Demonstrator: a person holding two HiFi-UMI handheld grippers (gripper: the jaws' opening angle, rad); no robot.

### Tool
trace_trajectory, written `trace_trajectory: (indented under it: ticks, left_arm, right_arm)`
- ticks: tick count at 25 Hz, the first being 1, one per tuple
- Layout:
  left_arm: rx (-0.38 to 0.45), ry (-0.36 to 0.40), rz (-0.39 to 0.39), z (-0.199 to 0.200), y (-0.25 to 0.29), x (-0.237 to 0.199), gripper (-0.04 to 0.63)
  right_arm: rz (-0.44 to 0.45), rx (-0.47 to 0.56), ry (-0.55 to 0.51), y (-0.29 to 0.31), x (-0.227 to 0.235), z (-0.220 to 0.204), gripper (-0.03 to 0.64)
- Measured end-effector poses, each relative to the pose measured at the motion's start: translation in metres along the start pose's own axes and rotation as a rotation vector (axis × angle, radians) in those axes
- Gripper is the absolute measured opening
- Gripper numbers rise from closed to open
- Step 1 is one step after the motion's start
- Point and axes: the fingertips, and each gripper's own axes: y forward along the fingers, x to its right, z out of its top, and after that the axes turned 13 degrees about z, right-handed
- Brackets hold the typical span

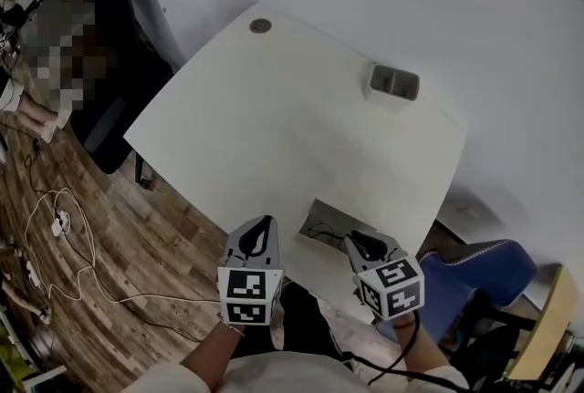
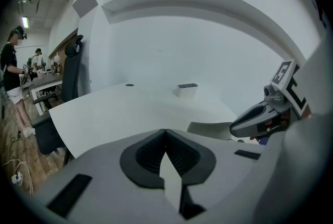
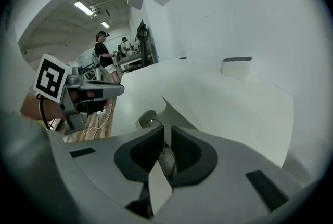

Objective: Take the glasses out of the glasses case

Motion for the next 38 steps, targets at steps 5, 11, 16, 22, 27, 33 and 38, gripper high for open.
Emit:
trace_trajectory:
  ticks: [5, 11, 16, 22, 27, 33, 38]
  left_arm:
    - [-0.003, -0.006, 0.025, -0.002, -0.001, -0.007, 0.017]
    - [-0.004, -0.02, 0.049, -0.003, -0.003, -0.014, 0.017]
    - [-0.007, -0.029, 0.067, -0.006, -0.006, -0.017, 0.017]
    - [-0.01, -0.045, 0.096, -0.01, -0.009, -0.025, 0.017]
    - [-0.018, -0.059, 0.124, -0.014, -0.013, -0.035, 0.017]
    - [-0.027, -0.072, 0.145, -0.019, -0.014, -0.04, 0.017]
    - [-0.038, -0.079, 0.155, -0.023, -0.016, -0.04, 0.017]
  right_arm:
    - [0.044, -0.047, -0.029, 0.009, -0.002, -0.003, 0.038]
    - [0.085, -0.118, -0.092, 0.018, -0.003, -0.01, 0.112]
    - [0.106, -0.196, -0.193, 0.02, -0.004, -0.013, 0.112]
    - [0.156, -0.296, -0.287, 0.027, -0.012, -0.014, 0.112]
    - [0.186, -0.366, -0.327, 0.036, -0.01, -0.022, 0.112]
    - [0.222, -0.429, -0.365, 0.042, -0.006, -0.029, 0.11]
    - [0.256, -0.487, -0.389, 0.044, -0.006, -0.032, 0.102]
